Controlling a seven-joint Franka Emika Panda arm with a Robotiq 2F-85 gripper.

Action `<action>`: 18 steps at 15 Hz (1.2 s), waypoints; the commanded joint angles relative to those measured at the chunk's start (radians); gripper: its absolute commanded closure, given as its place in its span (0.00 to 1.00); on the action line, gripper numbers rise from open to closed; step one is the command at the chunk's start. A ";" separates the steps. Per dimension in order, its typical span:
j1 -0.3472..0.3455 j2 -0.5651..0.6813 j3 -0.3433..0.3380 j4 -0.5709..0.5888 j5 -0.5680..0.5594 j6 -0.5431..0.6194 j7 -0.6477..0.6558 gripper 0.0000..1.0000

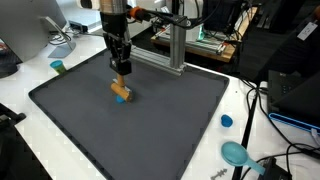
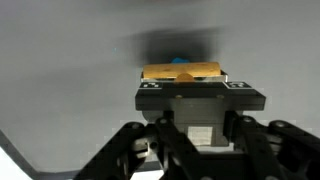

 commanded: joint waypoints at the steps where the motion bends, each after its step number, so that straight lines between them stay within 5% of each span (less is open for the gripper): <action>1: 0.000 0.030 -0.002 0.016 0.005 -0.008 0.000 0.78; 17: -0.046 0.157 0.020 0.175 0.126 -0.178 -0.067 0.78; 18: -0.015 0.092 -0.002 0.147 0.067 -0.133 -0.018 0.53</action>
